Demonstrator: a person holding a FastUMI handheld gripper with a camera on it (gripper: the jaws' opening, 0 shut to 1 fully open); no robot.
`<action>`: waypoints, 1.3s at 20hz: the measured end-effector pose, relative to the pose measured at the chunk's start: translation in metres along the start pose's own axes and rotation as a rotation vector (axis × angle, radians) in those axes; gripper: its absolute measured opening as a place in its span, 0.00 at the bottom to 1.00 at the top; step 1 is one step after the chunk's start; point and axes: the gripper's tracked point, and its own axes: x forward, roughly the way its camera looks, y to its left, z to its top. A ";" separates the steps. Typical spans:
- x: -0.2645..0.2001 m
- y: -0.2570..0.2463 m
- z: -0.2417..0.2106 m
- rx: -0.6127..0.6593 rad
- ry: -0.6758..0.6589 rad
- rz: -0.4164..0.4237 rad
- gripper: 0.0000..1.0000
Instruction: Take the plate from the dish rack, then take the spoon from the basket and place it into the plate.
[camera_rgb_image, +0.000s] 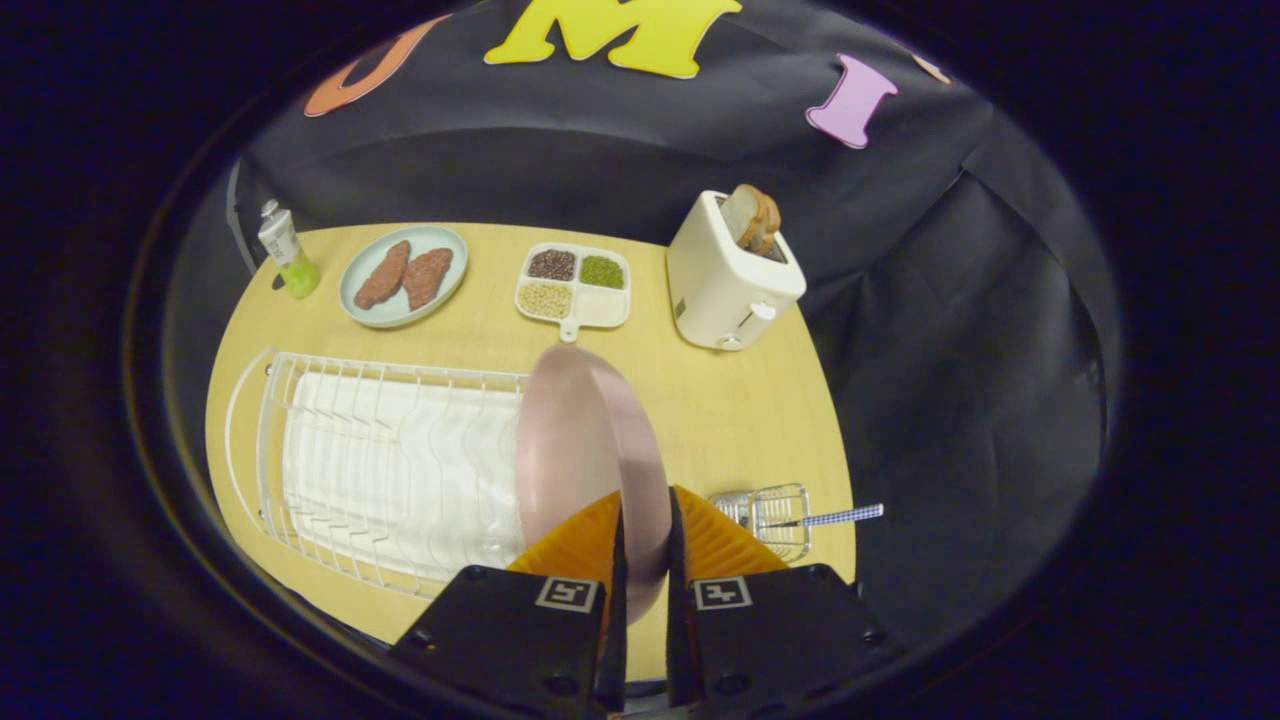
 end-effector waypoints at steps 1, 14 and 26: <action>-0.004 -0.001 -0.001 -0.001 -0.011 -0.003 0.21; -0.066 -0.029 -0.083 0.086 -0.103 0.180 0.21; -0.088 0.012 -0.178 0.062 -0.134 0.436 0.21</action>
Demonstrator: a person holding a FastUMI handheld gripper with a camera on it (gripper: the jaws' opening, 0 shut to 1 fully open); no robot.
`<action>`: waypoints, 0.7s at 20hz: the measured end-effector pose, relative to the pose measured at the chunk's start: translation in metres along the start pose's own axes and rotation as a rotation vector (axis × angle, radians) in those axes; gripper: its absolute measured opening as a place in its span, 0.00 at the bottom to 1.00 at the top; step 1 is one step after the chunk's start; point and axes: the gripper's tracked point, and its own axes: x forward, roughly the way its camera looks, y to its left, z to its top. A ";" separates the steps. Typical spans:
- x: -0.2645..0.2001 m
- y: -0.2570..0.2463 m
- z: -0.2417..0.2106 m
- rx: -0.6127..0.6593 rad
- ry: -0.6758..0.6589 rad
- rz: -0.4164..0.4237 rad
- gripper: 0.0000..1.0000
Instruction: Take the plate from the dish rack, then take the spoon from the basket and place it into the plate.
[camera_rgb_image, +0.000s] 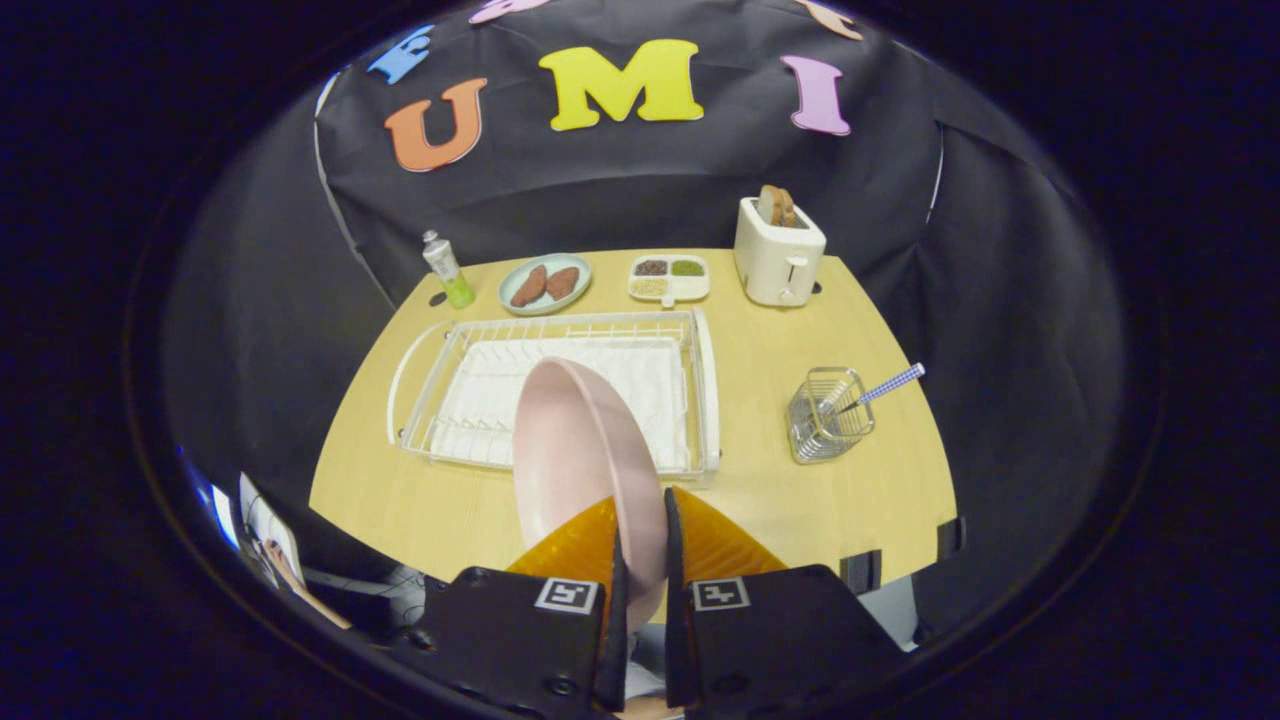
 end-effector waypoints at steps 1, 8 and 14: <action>0.005 0.001 -0.004 0.005 0.001 0.013 0.21; 0.044 -0.009 -0.045 0.026 0.004 0.072 0.21; 0.092 -0.025 -0.097 0.105 0.043 0.151 0.20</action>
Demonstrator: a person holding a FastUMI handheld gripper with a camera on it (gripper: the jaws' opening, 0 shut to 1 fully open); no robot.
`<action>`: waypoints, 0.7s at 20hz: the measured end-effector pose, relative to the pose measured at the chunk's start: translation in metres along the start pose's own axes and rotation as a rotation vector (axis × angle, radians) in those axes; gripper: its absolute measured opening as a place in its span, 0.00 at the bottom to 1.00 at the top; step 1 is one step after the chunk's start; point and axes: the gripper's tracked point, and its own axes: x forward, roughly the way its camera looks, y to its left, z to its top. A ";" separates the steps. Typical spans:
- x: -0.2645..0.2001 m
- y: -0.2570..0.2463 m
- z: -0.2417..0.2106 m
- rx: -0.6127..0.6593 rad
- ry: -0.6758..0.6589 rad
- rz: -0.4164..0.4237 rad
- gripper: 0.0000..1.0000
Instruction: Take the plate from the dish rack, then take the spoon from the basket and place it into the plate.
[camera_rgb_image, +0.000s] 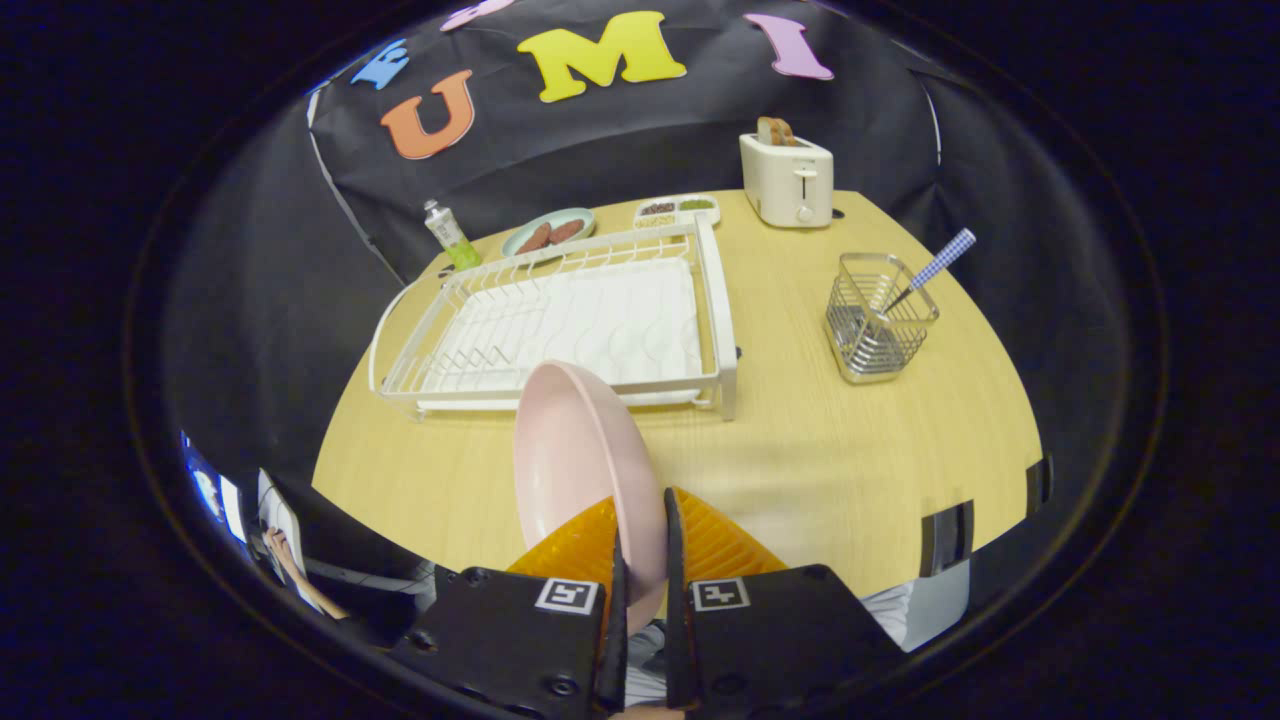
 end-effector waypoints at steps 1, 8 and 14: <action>0.001 0.001 0.000 0.035 0.004 0.041 0.21; 0.030 -0.014 -0.022 0.118 0.040 0.136 0.24; 0.047 -0.020 -0.029 0.071 0.021 0.114 0.36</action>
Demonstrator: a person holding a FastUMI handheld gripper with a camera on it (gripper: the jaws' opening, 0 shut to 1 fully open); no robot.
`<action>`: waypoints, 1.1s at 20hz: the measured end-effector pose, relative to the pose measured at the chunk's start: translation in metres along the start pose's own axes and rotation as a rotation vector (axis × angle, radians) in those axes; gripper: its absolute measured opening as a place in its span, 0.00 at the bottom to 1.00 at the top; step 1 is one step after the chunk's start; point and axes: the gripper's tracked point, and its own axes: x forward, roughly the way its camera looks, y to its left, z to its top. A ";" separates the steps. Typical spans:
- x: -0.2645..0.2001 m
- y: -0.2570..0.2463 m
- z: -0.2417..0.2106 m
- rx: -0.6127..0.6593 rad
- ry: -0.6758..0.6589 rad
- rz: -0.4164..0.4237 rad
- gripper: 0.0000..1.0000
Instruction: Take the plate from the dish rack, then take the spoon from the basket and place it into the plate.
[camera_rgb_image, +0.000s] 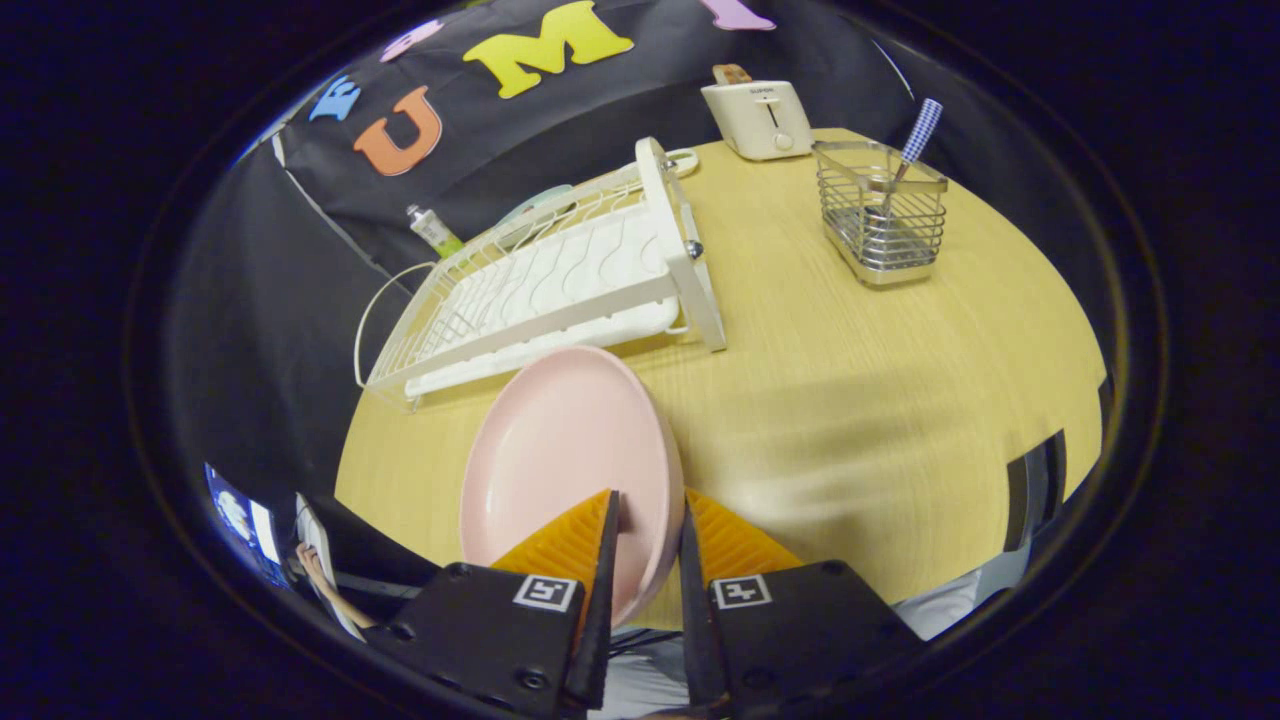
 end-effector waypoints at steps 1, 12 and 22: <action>0.001 -0.003 0.003 -0.002 -0.008 -0.005 0.38; -0.019 -0.039 0.050 0.060 -0.210 -0.016 0.66; -0.056 -0.058 0.104 -0.123 -0.419 -0.064 0.96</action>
